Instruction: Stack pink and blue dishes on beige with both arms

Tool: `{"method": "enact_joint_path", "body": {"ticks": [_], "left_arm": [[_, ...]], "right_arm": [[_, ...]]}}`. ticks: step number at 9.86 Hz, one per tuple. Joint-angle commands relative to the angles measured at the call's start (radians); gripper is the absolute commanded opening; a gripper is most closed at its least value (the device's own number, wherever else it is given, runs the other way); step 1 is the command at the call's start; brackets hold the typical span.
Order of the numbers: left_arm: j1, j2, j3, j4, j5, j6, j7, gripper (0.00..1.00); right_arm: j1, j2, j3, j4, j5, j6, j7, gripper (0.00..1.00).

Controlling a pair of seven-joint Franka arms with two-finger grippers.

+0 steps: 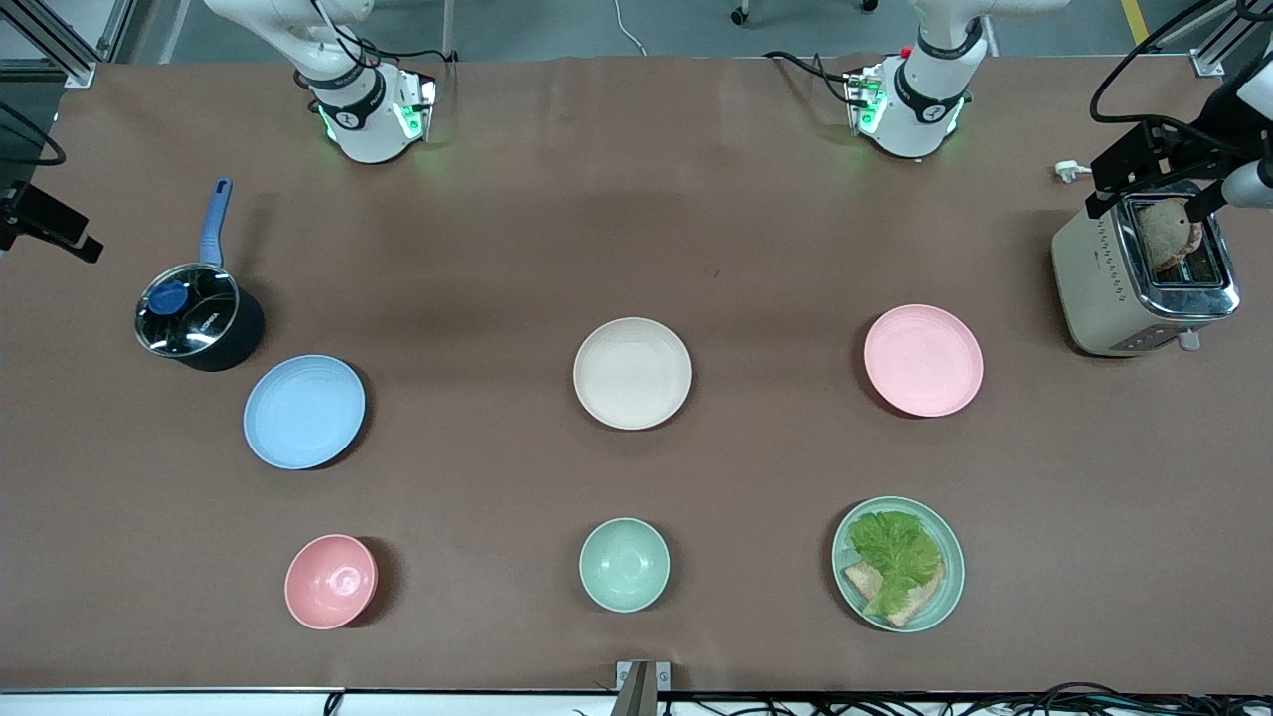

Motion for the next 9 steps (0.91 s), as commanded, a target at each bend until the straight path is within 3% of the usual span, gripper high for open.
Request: {"method": "enact_joint_path", "body": {"ticks": [1, 5, 7, 9], "left_arm": [[-0.005, 0.007, 0.0, -0.016, 0.005, -0.019, 0.004, 1.0], [-0.002, 0.046, 0.02, -0.031, -0.012, -0.012, 0.016, 1.0], [-0.002, 0.067, 0.081, -0.184, -0.041, 0.142, 0.028, 1.0], [0.001, 0.094, 0.091, -0.372, -0.044, 0.356, 0.031, 1.0]], "right_arm": [[-0.002, 0.008, 0.0, 0.018, -0.008, -0.014, -0.007, 1.0], [-0.005, 0.041, -0.001, 0.016, -0.008, -0.011, -0.009, 1.0], [0.0, 0.127, -0.04, 0.006, -0.005, 0.021, -0.158, 1.0], [-0.007, 0.25, -0.154, -0.042, 0.124, 0.154, -0.287, 1.0]]}}
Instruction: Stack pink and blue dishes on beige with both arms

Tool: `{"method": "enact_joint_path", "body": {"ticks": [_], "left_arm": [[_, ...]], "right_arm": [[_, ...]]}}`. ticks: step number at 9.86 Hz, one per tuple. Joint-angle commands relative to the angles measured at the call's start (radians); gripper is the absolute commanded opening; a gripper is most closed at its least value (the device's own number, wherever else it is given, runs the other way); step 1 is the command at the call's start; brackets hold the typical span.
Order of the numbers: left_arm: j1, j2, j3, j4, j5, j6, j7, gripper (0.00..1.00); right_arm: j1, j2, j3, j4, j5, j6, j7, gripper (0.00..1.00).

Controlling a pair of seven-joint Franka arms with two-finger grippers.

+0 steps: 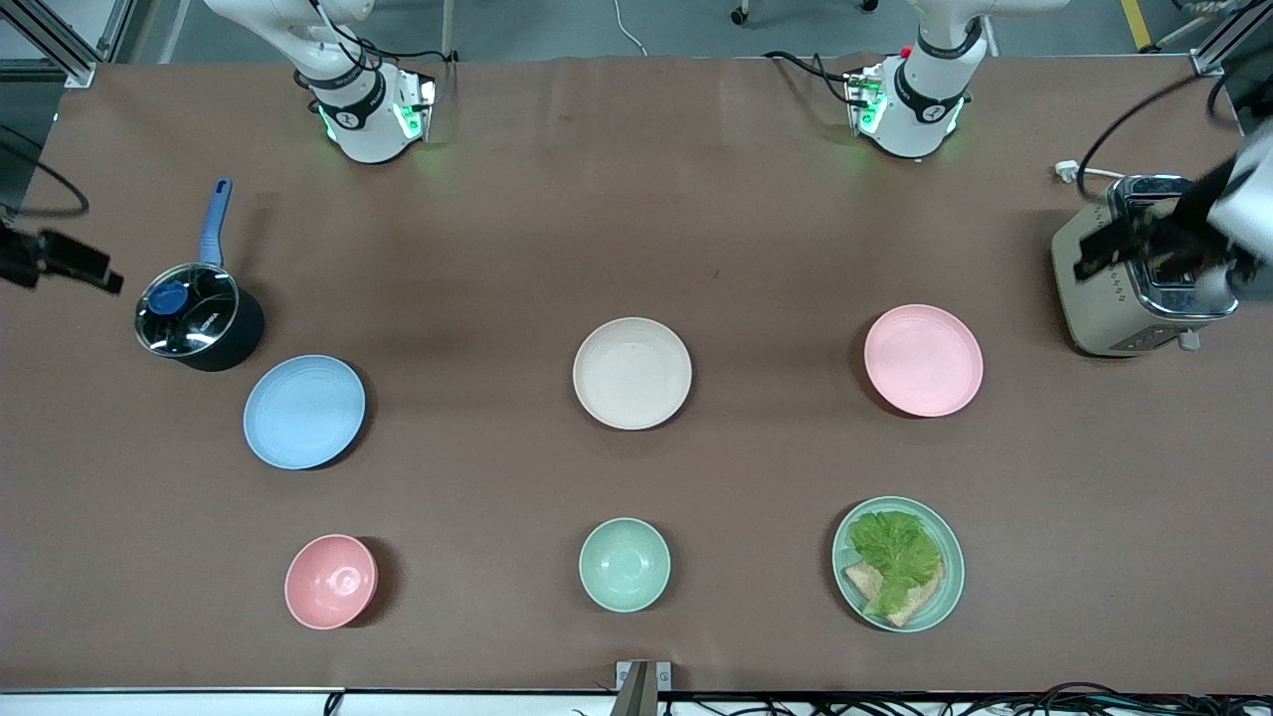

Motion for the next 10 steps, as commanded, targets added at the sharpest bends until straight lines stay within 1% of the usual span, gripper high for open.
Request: {"method": "enact_joint_path", "body": {"ticks": [1, 2, 3, 4, 5, 6, 7, 8, 9, 10], "left_arm": [[-0.001, 0.066, 0.003, -0.175, -0.016, 0.149, 0.013, 1.0], [0.003, 0.117, 0.003, -0.191, -0.019, 0.166, 0.047, 1.0], [0.012, 0.169, 0.003, -0.212, -0.057, 0.224, 0.108, 0.99], [0.037, 0.2, 0.011, -0.266, -0.097, 0.3, 0.21, 0.97], [0.036, 0.226, 0.066, -0.328, -0.139, 0.395, 0.276, 0.98], [0.037, 0.278, 0.084, -0.373, -0.206, 0.504, 0.332, 0.98], [0.04, 0.304, 0.092, -0.399, -0.263, 0.531, 0.399, 0.98], [0.039, 0.342, 0.098, -0.418, -0.328, 0.548, 0.445, 0.97], [0.039, 0.374, 0.1, -0.423, -0.343, 0.56, 0.476, 0.94], [0.04, 0.399, 0.101, -0.424, -0.344, 0.562, 0.484, 0.87]], "right_arm": [[-0.004, 0.147, -0.114, -0.044, 0.132, 0.128, -0.203, 1.0], [-0.01, 0.218, -0.143, -0.081, 0.184, 0.208, -0.305, 1.0], [-0.016, 0.251, -0.165, -0.148, 0.268, 0.316, -0.403, 1.0], [-0.016, 0.277, -0.168, -0.227, 0.34, 0.424, -0.463, 1.0], [-0.015, 0.303, -0.168, -0.296, 0.405, 0.517, -0.52, 1.0], [-0.009, 0.335, -0.168, -0.353, 0.477, 0.611, -0.613, 1.0], [-0.006, 0.367, -0.168, -0.386, 0.529, 0.688, -0.703, 1.0], [-0.004, 0.398, -0.166, -0.4, 0.581, 0.698, -0.723, 1.0], [-0.001, 0.415, -0.163, -0.413, 0.615, 0.696, -0.736, 0.97], [0.004, 0.417, -0.163, -0.424, 0.628, 0.696, -0.74, 0.85]]}}
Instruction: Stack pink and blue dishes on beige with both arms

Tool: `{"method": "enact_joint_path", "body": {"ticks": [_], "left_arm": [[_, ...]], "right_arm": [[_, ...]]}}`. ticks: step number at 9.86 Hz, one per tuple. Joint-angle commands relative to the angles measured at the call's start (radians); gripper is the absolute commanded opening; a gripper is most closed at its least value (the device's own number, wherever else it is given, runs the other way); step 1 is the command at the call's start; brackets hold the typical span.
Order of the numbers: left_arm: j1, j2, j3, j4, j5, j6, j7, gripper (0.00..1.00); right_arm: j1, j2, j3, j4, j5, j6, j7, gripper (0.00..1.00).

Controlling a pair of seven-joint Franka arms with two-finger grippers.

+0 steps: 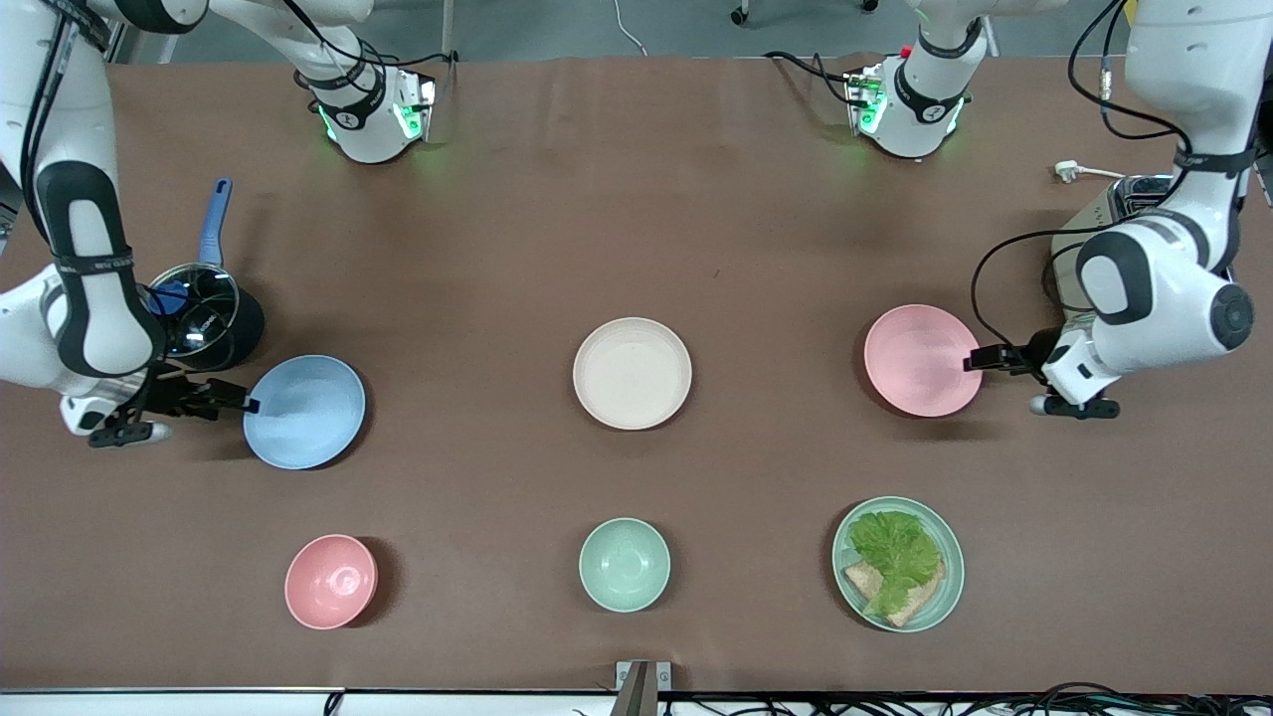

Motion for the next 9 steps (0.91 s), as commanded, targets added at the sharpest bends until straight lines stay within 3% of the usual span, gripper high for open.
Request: {"method": "enact_joint_path", "body": {"ticks": [1, 2, 3, 4, 5, 7, 9], "left_arm": [[-0.008, 0.07, 0.013, -0.008, -0.023, 0.029, 0.03, 0.81], [-0.008, 0.077, 0.014, -0.008, -0.023, 0.029, 0.04, 0.72], [-0.007, 0.083, 0.016, -0.01, -0.023, 0.029, 0.055, 0.48], [-0.007, 0.084, 0.022, -0.01, -0.023, 0.029, 0.063, 0.22], [-0.008, 0.083, 0.023, -0.008, -0.023, 0.029, 0.064, 0.04], [-0.008, 0.068, 0.023, 0.004, -0.019, 0.017, 0.066, 0.0], [-0.011, 0.005, 0.011, 0.004, -0.019, -0.005, 0.05, 0.0]], "right_arm": [[0.015, -0.014, -0.001, -0.04, 0.05, 0.01, -0.027, 0.65], [0.015, -0.014, 0.001, -0.04, 0.051, 0.004, -0.019, 0.38], [0.013, -0.014, -0.001, -0.034, 0.051, -0.012, -0.012, 0.18], [0.01, -0.014, -0.001, -0.008, 0.051, -0.049, -0.001, 0.05], [0.006, -0.014, -0.004, 0.029, 0.045, -0.098, 0.036, 0.01], [0.012, -0.021, -0.02, 0.083, 0.028, -0.199, 0.063, 0.01], [0.027, -0.056, -0.041, 0.208, -0.145, -0.343, 0.218, 0.01]]}}
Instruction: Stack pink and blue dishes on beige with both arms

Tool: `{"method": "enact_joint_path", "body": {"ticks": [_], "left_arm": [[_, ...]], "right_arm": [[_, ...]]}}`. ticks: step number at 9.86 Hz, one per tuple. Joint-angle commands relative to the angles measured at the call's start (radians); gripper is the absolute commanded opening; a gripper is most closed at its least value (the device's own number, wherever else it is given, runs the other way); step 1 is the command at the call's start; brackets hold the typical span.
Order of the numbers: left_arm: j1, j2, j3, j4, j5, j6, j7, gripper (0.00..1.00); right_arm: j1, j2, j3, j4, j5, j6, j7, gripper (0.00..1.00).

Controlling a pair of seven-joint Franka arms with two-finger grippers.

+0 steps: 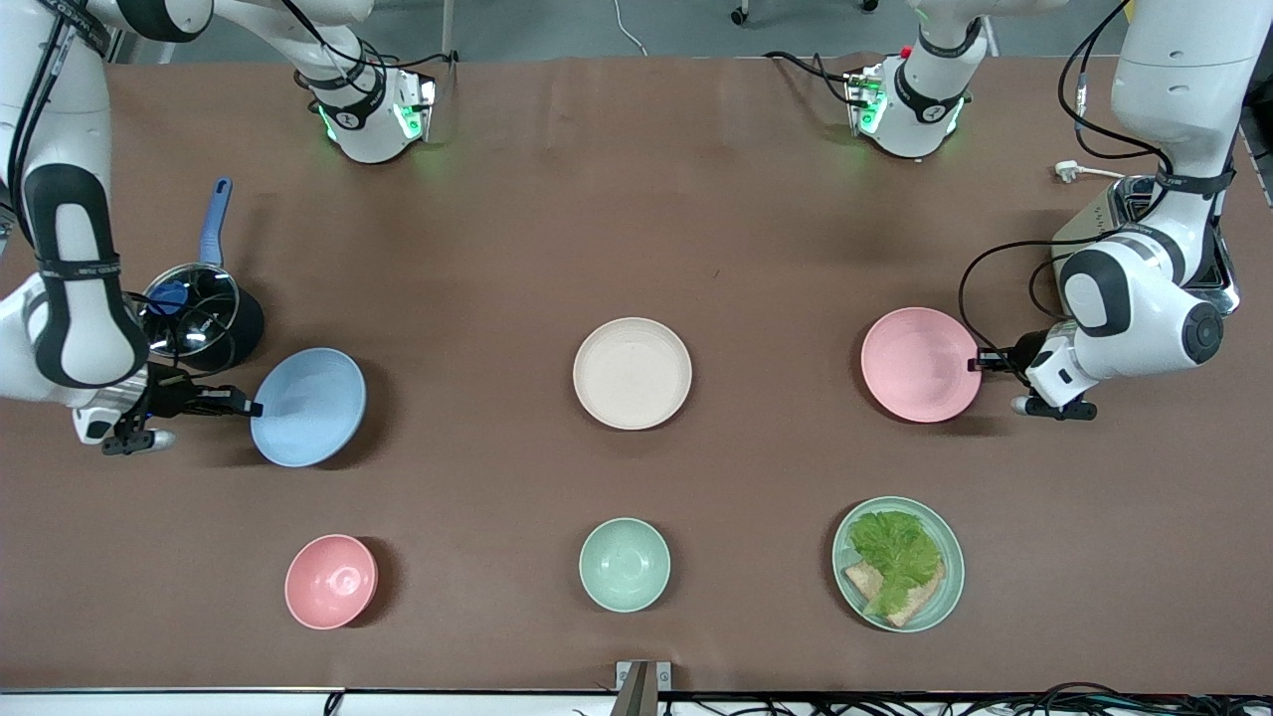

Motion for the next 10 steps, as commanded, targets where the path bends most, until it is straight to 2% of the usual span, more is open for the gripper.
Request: {"method": "enact_joint_path", "body": {"ticks": [1, 2, 3, 6, 7, 8, 9, 10], "left_arm": [[-0.006, -0.076, -0.044, -0.009, -0.013, -0.035, 0.005, 0.0], [-0.004, -0.11, -0.1, -0.008, -0.013, -0.038, -0.012, 0.0], [-0.004, -0.123, -0.192, 0.0, -0.014, -0.038, -0.091, 0.0], [0.0, -0.083, -0.45, 0.039, -0.004, 0.014, -0.436, 0.01], [-0.007, -0.037, -0.54, 0.079, -0.001, 0.052, -0.572, 0.01], [-0.02, 0.031, -0.602, 0.122, 0.015, 0.119, -0.714, 0.01], [-0.039, 0.096, -0.663, 0.157, 0.118, 0.196, -0.858, 0.01], [-0.059, 0.153, -0.69, 0.191, 0.213, 0.24, -1.006, 0.01]], "right_arm": [[0.017, -0.063, -0.005, 0.163, -0.18, -0.197, 0.209, 0.01], [0.024, -0.063, 0.001, 0.251, -0.203, -0.317, 0.269, 0.01], [0.028, -0.072, 0.001, 0.3, -0.205, -0.394, 0.286, 0.01], [0.095, -0.167, 0.007, 0.316, -0.231, -0.455, 0.45, 0.01], [0.103, -0.19, 0.065, 0.313, -0.256, -0.45, 0.525, 0.01], [0.085, -0.204, 0.144, 0.315, -0.309, -0.441, 0.611, 0.01], [0.065, -0.216, 0.226, 0.311, -0.343, -0.426, 0.692, 0.01], [0.054, -0.218, 0.284, 0.305, -0.345, -0.416, 0.744, 0.01]]}}
